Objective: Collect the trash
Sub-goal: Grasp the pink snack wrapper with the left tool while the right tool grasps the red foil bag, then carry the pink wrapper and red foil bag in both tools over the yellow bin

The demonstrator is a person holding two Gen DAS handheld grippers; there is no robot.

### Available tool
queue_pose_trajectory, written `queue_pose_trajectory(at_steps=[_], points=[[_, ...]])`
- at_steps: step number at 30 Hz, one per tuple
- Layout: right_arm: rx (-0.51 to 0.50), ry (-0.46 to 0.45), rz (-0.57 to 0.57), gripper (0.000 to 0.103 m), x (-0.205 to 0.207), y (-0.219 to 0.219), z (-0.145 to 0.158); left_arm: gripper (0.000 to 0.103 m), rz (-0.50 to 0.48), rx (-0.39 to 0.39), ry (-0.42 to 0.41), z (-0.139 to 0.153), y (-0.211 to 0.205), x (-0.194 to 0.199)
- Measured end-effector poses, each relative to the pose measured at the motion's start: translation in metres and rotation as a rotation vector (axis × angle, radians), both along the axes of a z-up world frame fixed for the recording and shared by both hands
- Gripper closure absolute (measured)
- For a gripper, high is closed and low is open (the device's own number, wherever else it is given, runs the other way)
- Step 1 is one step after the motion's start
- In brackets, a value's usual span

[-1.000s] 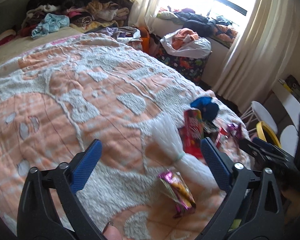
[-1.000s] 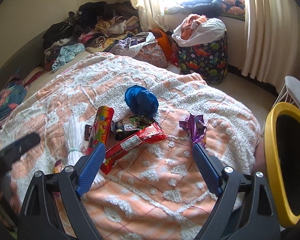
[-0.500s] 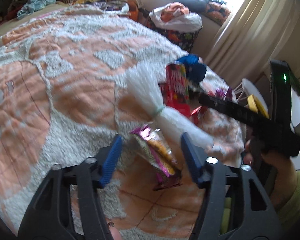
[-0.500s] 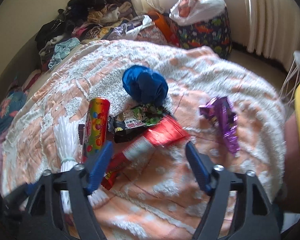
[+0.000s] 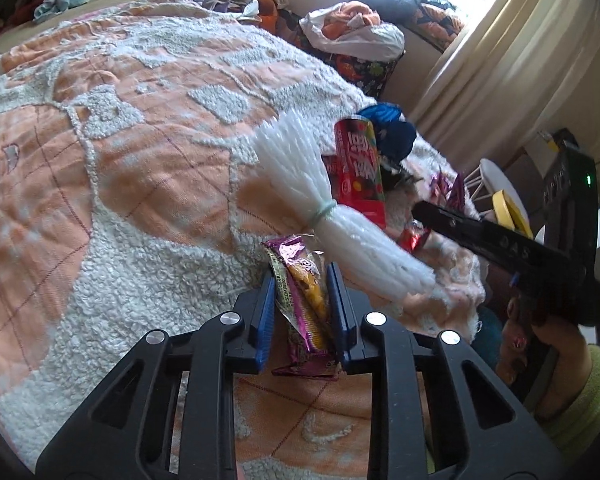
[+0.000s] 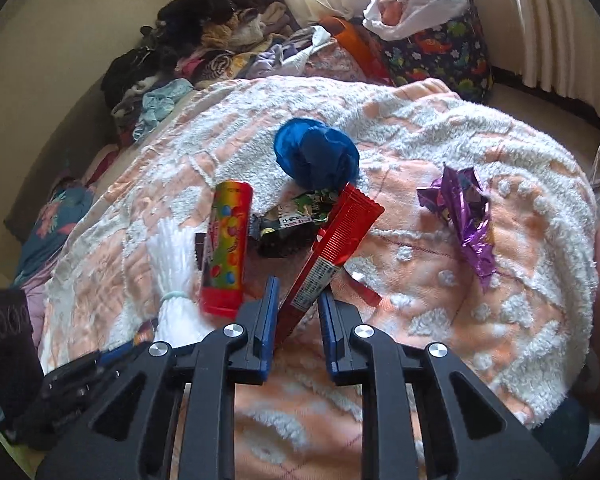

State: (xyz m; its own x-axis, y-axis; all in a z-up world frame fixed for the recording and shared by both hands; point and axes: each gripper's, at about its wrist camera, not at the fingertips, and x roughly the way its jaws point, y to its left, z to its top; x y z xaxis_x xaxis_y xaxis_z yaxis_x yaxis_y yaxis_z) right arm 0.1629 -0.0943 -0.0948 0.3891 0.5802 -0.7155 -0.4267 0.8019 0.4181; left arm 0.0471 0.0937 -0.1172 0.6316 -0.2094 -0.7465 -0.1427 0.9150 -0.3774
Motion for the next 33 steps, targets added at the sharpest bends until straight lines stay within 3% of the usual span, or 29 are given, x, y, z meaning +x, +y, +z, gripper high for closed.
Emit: queue_pose_trajectory(at_steps=[12, 33], points=[[0.047, -0.071, 0.001, 0.092, -0.015, -0.033, 0.026, 0.086, 0.001, 0.023, -0.104, 0.041, -0.004, 0.004], [0.091, -0.145, -0.110, 0.092, -0.017, -0.109, 0.056, 0.086, -0.114, 0.047, -0.207, 0.080, -0.072, 0.035]])
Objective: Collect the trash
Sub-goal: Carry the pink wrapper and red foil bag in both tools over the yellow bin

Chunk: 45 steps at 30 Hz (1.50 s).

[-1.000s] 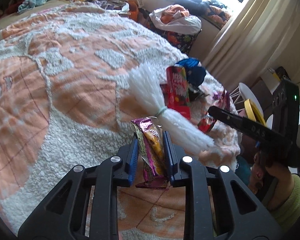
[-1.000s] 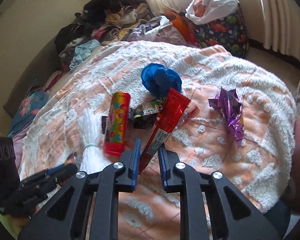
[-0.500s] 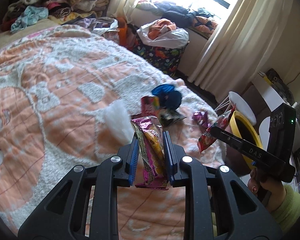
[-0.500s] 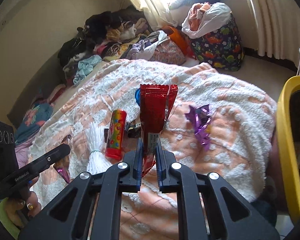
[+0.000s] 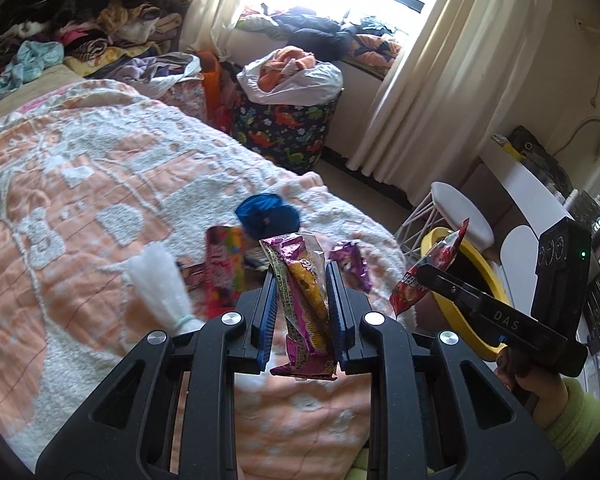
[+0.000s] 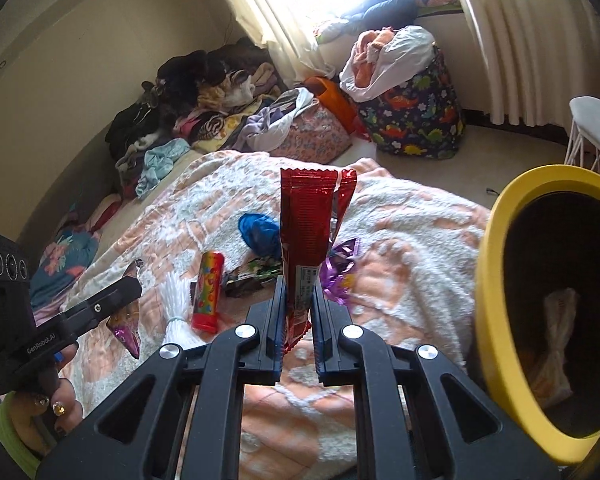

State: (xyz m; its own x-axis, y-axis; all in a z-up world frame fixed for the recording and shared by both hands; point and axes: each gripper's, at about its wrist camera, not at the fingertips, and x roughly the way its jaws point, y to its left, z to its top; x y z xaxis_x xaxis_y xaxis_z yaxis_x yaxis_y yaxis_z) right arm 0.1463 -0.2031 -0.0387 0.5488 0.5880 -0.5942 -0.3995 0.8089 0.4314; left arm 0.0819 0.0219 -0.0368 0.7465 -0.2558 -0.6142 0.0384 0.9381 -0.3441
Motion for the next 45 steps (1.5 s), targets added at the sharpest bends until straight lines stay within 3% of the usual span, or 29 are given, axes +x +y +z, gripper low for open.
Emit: queue_pose_trajectory(at_steps=[21, 45], points=[[-0.031, -0.072, -0.118, 0.092, -0.011, -0.058, 0.014, 0.086, -0.126, 0.028, -0.051, 0.018, -0.075, 0.025], [0.035, -0.071, -0.293, 0.092, -0.003, -0.145, 0.014, 0.086, -0.248, 0.070, -0.067, 0.022, -0.159, 0.051]])
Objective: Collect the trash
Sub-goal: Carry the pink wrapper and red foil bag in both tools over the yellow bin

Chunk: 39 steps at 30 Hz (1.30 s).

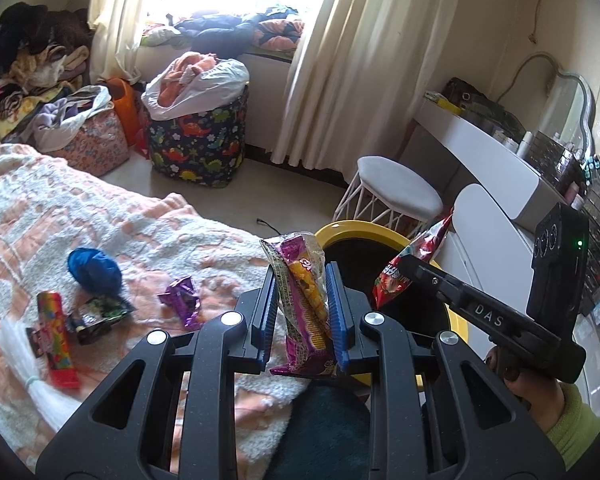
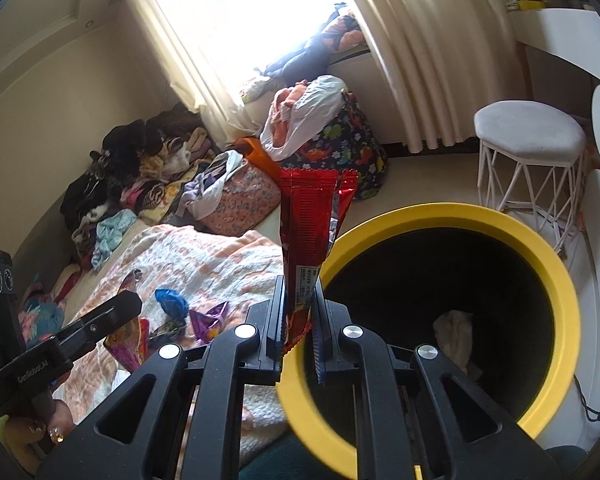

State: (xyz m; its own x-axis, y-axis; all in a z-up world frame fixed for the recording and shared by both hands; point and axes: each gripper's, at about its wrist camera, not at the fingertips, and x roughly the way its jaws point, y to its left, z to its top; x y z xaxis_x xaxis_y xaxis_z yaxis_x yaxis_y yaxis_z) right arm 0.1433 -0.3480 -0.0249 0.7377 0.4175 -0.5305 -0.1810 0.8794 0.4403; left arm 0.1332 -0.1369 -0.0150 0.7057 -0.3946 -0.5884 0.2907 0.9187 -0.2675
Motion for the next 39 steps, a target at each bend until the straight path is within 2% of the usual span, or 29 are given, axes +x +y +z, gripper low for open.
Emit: queue_pose_trajectory(at_steps=[22, 39], points=[[0.041, 0.046, -0.145, 0.092, 0.009, -0.060, -0.019, 0.086, -0.099, 0.060, 0.007, -0.015, -0.056, 0.021], [0.036, 0.093, -0.207, 0.092, 0.013, -0.083, -0.040, 0.086, -0.163, 0.102, 0.041, -0.039, -0.097, 0.045]])
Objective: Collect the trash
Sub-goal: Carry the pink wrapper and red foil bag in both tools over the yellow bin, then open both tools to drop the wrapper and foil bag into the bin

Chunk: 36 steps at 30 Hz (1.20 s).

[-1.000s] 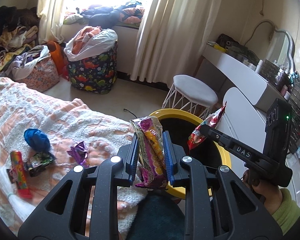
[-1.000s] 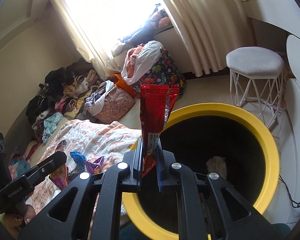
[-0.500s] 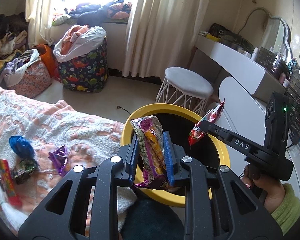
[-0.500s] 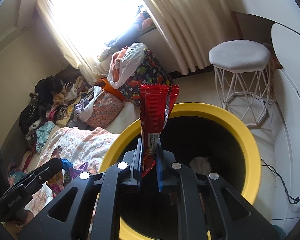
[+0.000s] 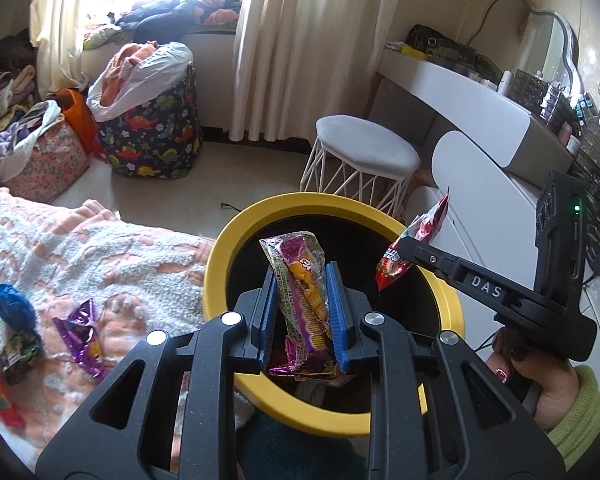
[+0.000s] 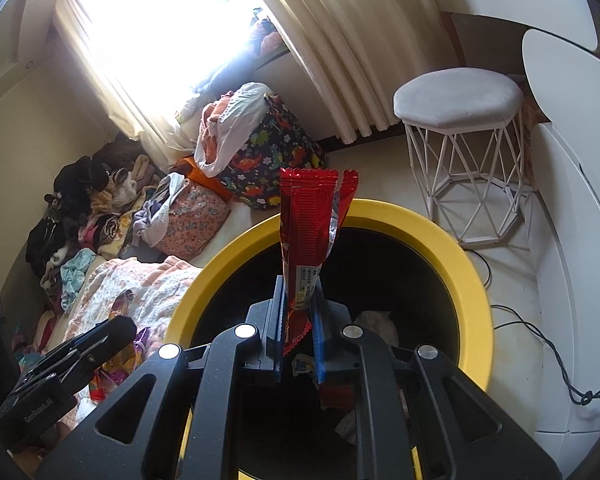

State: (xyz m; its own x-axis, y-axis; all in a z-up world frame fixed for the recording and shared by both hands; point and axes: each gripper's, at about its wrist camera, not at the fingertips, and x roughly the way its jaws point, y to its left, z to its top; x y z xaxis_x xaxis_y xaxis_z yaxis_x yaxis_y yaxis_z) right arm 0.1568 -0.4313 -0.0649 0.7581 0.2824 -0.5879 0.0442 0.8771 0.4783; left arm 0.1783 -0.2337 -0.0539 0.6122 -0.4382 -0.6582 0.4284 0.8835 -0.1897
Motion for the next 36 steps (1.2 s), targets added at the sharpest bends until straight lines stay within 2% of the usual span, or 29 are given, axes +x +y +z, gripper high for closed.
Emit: queue_pose_trajectory(at_steps=[12, 20, 22, 24, 26, 30, 32, 33, 36], points=[[0.005, 0.050, -0.009, 0.091, 0.008, -0.006, -0.016, 0.085, -0.012, 0.008, 0.041, -0.022, -0.017, 0.026], [0.004, 0.086, -0.005, 0.088, 0.014, -0.004, -0.024, 0.085, 0.011, -0.006, 0.063, -0.031, -0.017, 0.036], [0.000, 0.093, -0.011, 0.084, 0.015, -0.004, -0.026, 0.085, 0.016, -0.010, 0.066, -0.032, -0.017, 0.037], [-0.005, 0.095, -0.020, 0.070, 0.015, -0.004, -0.027, 0.079, 0.023, -0.010, 0.065, -0.032, -0.016, 0.038], [-0.010, 0.096, -0.029, 0.064, 0.014, -0.004, -0.026, 0.056, 0.034, -0.020, 0.059, -0.031, -0.013, 0.036], [-0.027, 0.087, -0.049, 0.055, 0.012, -0.005, -0.023, 0.036, 0.059, -0.052, 0.043, -0.026, -0.004, 0.031], [-0.033, 0.084, -0.056, 0.052, 0.012, -0.005, -0.023, 0.012, 0.071, -0.062, 0.034, -0.023, 0.001, 0.028], [-0.033, 0.084, -0.058, 0.048, 0.011, -0.006, -0.023, 0.011, 0.075, -0.069, 0.029, -0.021, 0.004, 0.026], [-0.041, 0.073, -0.061, 0.044, 0.010, -0.003, -0.021, 0.011, 0.084, -0.082, 0.023, -0.016, 0.010, 0.023]])
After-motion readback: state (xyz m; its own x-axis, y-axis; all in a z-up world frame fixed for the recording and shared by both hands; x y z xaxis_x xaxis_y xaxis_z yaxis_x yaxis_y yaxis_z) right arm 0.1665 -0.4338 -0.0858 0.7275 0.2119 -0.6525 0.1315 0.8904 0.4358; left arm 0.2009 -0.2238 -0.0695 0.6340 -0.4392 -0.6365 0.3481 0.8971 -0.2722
